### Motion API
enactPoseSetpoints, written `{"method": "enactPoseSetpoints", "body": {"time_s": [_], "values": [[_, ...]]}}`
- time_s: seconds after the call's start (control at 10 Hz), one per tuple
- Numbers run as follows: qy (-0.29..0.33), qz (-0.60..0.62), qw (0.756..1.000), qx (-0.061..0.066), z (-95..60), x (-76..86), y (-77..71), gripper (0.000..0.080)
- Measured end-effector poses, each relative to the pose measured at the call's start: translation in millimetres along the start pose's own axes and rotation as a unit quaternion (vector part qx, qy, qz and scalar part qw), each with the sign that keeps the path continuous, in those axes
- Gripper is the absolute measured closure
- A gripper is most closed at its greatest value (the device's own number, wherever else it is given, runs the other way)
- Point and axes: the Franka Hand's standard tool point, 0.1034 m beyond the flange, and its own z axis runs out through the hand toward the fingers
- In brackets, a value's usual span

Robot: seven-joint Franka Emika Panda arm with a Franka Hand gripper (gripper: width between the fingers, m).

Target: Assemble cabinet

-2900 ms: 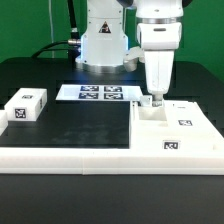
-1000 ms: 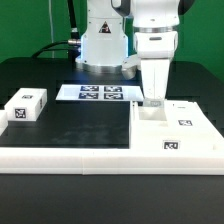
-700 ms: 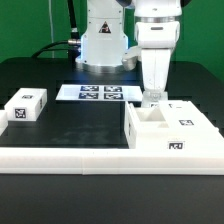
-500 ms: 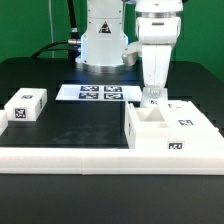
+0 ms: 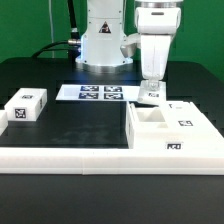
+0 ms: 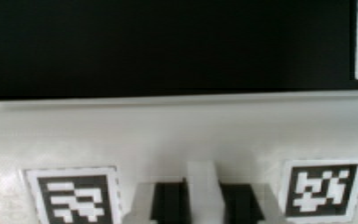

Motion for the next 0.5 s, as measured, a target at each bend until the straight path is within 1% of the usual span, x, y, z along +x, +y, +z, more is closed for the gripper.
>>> {"method": "enactPoseSetpoints", "body": {"time_s": [0.1,0.4,0.5], "values": [[0.000,0.003,1.000,-0.001,-0.1,-2.8,1.6,0.0729],[0.001,0.004,1.000,0.001,1.5,-3.6,2.1,0.0729],[0.002,0.008,1.000,0.000,2.5,-5.3,7.1,0.0729]]}}
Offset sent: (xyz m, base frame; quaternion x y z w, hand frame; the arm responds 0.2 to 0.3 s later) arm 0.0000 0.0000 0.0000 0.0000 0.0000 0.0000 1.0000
